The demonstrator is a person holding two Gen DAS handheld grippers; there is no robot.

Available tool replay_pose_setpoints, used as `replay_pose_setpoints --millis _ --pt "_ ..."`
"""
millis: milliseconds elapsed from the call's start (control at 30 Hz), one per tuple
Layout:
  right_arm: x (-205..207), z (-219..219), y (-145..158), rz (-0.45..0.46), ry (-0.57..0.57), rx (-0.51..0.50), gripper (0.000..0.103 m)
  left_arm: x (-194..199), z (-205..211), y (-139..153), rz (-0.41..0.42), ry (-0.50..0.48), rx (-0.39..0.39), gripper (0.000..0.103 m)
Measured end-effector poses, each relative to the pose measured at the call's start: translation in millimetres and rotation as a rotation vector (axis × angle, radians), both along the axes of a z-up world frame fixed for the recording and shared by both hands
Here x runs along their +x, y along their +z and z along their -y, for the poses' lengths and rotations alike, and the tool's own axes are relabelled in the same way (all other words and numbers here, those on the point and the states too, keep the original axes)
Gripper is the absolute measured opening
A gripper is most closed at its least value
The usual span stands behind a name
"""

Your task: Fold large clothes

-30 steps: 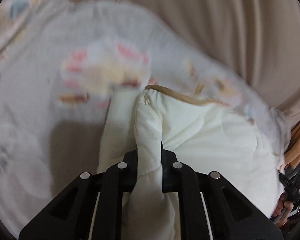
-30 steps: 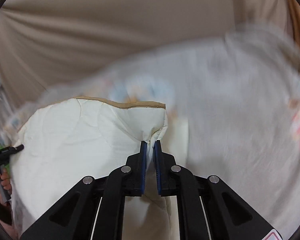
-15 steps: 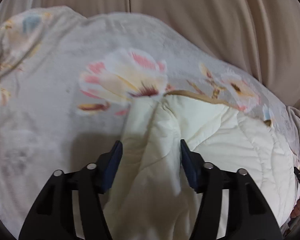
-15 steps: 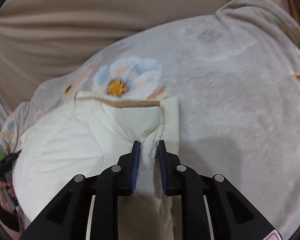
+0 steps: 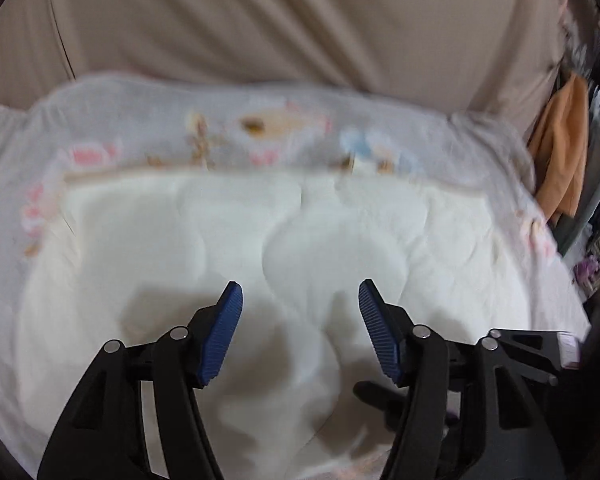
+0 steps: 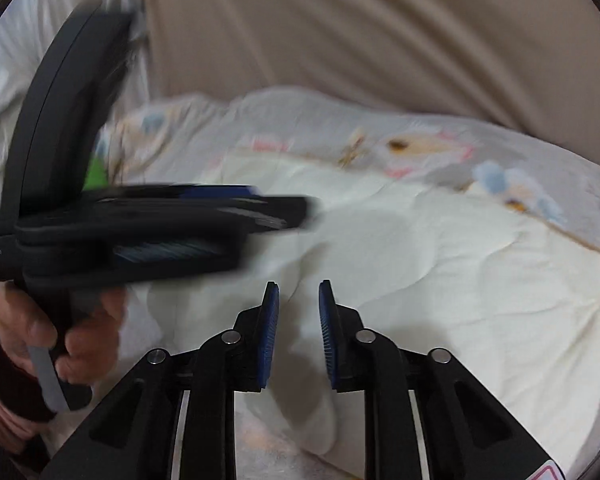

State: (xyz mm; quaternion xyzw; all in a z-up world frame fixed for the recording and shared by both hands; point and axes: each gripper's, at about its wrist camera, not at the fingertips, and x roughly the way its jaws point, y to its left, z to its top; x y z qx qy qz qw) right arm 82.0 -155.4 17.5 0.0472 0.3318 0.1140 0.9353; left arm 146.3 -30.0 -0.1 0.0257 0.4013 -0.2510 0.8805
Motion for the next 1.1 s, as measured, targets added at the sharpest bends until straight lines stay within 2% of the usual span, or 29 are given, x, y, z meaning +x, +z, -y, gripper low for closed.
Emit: replay_pose_setpoints --millis 33,100,167,200,300,400,467,500,567,600,633,700,733,767,833,900,933,967,1000,1033,1067,1100 --pt "-4.2 2.8 -8.9 -0.015 -0.011 -0.023 0.016 2.6 -1.9 -13.9 -0.014 0.0 0.021 0.058" --pt "-18.7 28.9 -24.5 -0.043 -0.061 -0.039 0.013 0.6 -17.3 -27.4 0.012 -0.012 0.037 0.054" --pt "-43.2 72.8 -36.2 -0.061 -0.125 0.005 0.001 -5.3 -45.3 -28.6 0.038 0.004 0.044 0.053" --pt "-55.0 95.8 -41.9 -0.073 -0.174 0.025 0.0 -7.2 -58.6 -29.0 0.038 0.018 0.04 0.053" --pt "-98.8 165.0 -66.1 -0.113 -0.348 0.089 0.0 -13.3 -108.5 -31.2 0.059 0.109 0.063 0.053" --pt "-127.1 198.6 -81.1 -0.137 -0.413 0.19 0.0 -12.8 -148.0 -31.3 0.059 0.221 0.078 0.053" --pt "-127.5 196.7 -69.6 -0.14 -0.461 0.122 0.0 -9.7 -160.7 -20.2 0.051 0.266 0.073 0.051" --pt "-126.6 190.2 -56.5 -0.113 -0.476 0.071 0.0 -6.5 -160.1 -14.0 0.049 0.276 0.073 0.052" --pt "-120.9 179.9 -27.9 -0.048 -0.47 0.04 0.006 3.5 -152.8 7.2 0.081 0.283 0.058 0.054" --pt "-111.6 179.3 -14.7 -0.017 -0.46 0.046 0.006 9.9 -147.4 15.9 0.097 0.284 0.048 0.06" --pt "-101.4 180.1 -2.0 0.012 -0.457 0.056 0.011 18.0 -143.2 24.9 0.107 0.289 0.032 0.064" --pt "-70.8 186.2 16.4 0.049 -0.46 0.074 0.033 40.4 -136.3 38.7 0.106 0.314 -0.02 0.08" --pt "-56.8 192.2 19.6 0.059 -0.473 0.074 0.051 52.3 -136.7 41.8 0.1 0.339 -0.046 0.084" --pt "-39.0 200.9 20.2 0.058 -0.501 0.069 0.06 70.1 -138.3 42.3 0.085 0.373 -0.063 0.089" --pt "-8.4 216.9 12.9 0.019 -0.541 0.078 0.061 99.4 -144.0 33.8 0.033 0.417 -0.094 0.089" --pt "11.5 230.4 -0.5 -0.032 -0.563 0.117 0.061 126.2 -152.9 17.2 -0.065 0.439 -0.159 0.088" --pt "23.3 236.8 -11.3 -0.068 -0.566 0.144 0.061 136.0 -157.2 6.6 -0.118 0.447 -0.202 0.084" --pt "30.2 238.3 -18.6 -0.091 -0.561 0.157 0.049 143.8 -161.6 -3.8 -0.168 0.438 -0.252 0.06" --pt "34.8 236.8 -23.0 -0.105 -0.547 0.165 0.028 147.9 -163.0 -14.3 -0.219 0.416 -0.294 0.036" --pt "33.1 233.1 -20.7 -0.081 -0.532 0.176 0.011 147.2 -163.4 -18.0 -0.23 0.409 -0.311 0.029" --pt "23.1 227.5 -10.9 -0.004 -0.524 0.174 0.01 140.8 -163.0 -15.8 -0.203 0.405 -0.317 0.018" --pt "12.3 222.0 0.6 0.076 -0.496 0.171 0.01 131.2 -163.5 -6.8 -0.142 0.397 -0.322 0.014"
